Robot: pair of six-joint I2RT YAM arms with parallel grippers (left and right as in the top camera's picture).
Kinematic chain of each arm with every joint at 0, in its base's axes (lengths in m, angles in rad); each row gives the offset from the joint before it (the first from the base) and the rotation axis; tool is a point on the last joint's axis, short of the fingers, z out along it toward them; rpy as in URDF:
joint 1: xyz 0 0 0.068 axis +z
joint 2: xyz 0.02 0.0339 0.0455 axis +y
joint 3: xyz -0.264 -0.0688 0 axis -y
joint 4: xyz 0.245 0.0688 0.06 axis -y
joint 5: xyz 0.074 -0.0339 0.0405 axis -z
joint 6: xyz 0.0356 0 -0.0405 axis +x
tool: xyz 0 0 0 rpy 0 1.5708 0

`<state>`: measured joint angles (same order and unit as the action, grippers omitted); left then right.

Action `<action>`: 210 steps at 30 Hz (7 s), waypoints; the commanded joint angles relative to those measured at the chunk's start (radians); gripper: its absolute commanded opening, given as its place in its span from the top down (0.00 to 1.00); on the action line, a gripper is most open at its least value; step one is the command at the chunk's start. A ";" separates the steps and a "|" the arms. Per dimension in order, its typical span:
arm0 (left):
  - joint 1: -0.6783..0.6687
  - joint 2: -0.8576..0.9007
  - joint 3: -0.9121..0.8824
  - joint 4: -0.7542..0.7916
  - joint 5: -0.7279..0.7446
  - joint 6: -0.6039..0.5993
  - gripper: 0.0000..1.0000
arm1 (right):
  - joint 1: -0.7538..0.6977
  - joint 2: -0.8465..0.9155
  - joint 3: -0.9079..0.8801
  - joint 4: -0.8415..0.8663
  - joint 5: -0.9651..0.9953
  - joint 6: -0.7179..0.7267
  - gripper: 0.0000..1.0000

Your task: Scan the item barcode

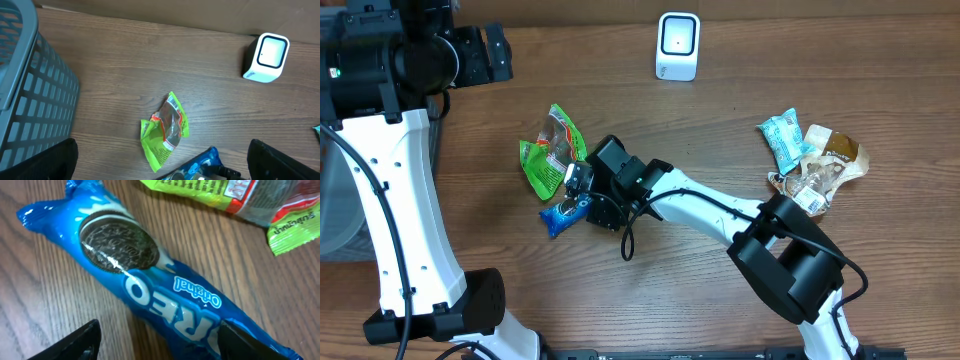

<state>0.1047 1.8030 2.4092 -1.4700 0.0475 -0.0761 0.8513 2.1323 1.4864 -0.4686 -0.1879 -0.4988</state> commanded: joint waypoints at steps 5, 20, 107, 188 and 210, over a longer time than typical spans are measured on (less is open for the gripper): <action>0.000 0.008 0.003 0.001 -0.003 -0.010 0.00 | -0.006 0.030 0.012 0.070 0.019 -0.003 0.56; 0.000 0.008 0.003 0.001 -0.003 -0.010 0.00 | 0.033 0.029 0.014 0.196 0.053 -0.306 0.13; 0.000 0.008 0.003 0.001 -0.003 -0.010 0.00 | 0.080 -0.043 0.073 -0.444 0.318 0.445 0.37; 0.000 0.008 0.003 0.001 -0.003 -0.010 0.00 | -0.353 -0.011 0.315 -0.868 -0.223 0.671 0.60; 0.000 0.008 0.003 0.001 -0.003 -0.010 0.00 | 0.040 0.104 0.315 -0.542 0.326 1.094 0.34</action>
<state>0.1047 1.8030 2.4092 -1.4700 0.0475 -0.0761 0.8906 2.2211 1.7763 -1.0187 0.1089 0.5846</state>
